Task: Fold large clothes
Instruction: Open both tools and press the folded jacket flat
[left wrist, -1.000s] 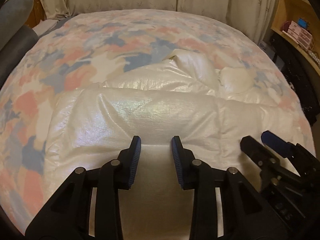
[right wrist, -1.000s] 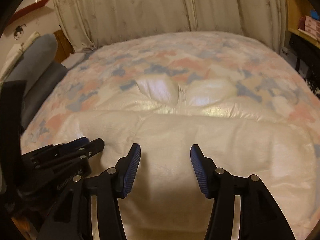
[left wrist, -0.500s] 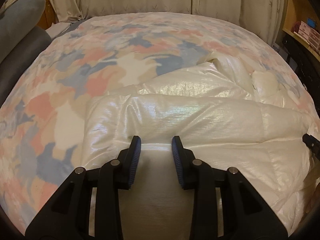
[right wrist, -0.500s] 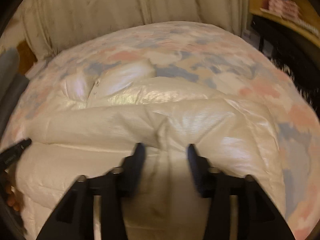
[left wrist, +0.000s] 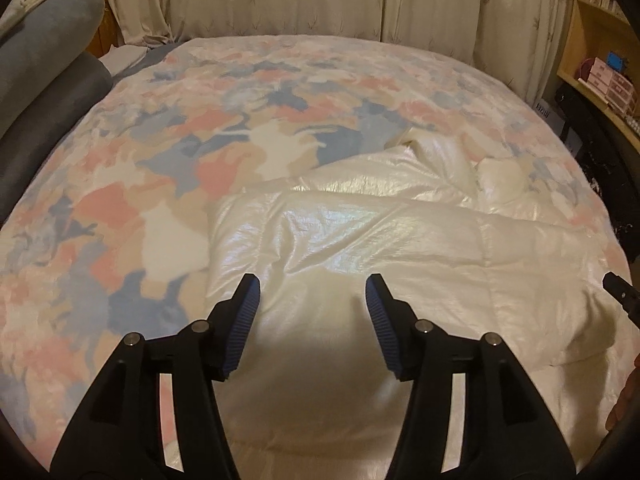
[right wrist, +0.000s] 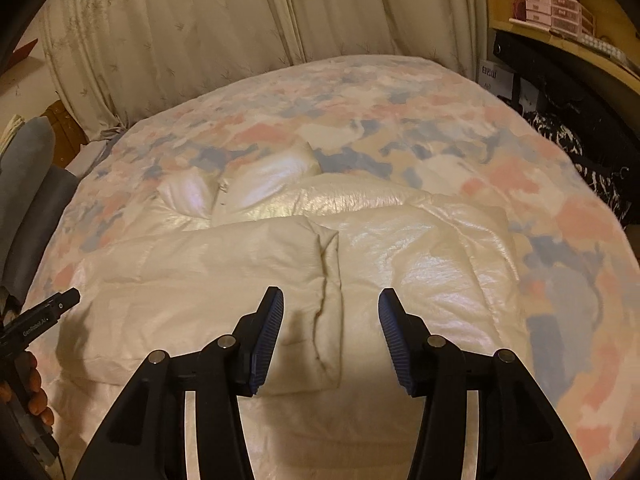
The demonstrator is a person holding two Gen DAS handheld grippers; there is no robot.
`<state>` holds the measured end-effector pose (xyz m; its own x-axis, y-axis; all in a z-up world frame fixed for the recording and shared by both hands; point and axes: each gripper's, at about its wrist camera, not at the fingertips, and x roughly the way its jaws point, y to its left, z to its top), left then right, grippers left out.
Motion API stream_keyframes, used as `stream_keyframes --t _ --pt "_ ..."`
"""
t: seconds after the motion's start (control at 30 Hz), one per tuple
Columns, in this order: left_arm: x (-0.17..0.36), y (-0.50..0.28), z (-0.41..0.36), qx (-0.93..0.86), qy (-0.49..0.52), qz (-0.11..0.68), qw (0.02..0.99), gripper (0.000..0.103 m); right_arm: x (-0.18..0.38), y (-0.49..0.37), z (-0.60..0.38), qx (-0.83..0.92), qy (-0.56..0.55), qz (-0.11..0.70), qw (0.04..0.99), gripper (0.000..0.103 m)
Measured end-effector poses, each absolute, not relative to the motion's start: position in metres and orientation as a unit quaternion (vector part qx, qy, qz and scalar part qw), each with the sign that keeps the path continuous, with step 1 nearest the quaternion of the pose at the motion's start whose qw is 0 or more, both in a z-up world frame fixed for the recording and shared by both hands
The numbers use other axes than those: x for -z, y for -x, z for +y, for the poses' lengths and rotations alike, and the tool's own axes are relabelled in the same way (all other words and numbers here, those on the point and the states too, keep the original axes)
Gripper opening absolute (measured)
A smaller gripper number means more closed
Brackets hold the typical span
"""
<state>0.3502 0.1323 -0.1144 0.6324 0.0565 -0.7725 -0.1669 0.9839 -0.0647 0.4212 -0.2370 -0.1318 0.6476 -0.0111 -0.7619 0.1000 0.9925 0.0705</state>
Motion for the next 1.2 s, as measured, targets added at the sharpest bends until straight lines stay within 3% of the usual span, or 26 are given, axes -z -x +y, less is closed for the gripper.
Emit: stream_keyframes --t 0.1,0.4,0.63,1.2 --pt "0.098 -0.338 0.130 -0.057 0.064 0.415 0.906 0.055 0.115 -0.407 -0.234 0.031 -0.056 0.408 0.911 0.063" --pt "0.060 -0.298 0.115 -0.032 0.052 0.398 0.915 0.065 0.074 -0.361 -0.219 0.020 -0.051 0.393 0.918 0.065" --pt "0.036 -0.250 0.101 -0.009 0.034 0.392 0.919 0.067 0.048 -0.307 -0.204 0.002 -0.041 0.384 0.922 0.080" --pt "0.020 -0.076 0.121 0.028 -0.007 0.410 0.912 0.067 0.034 -0.096 -0.247 -0.005 -0.057 0.395 0.917 0.084"
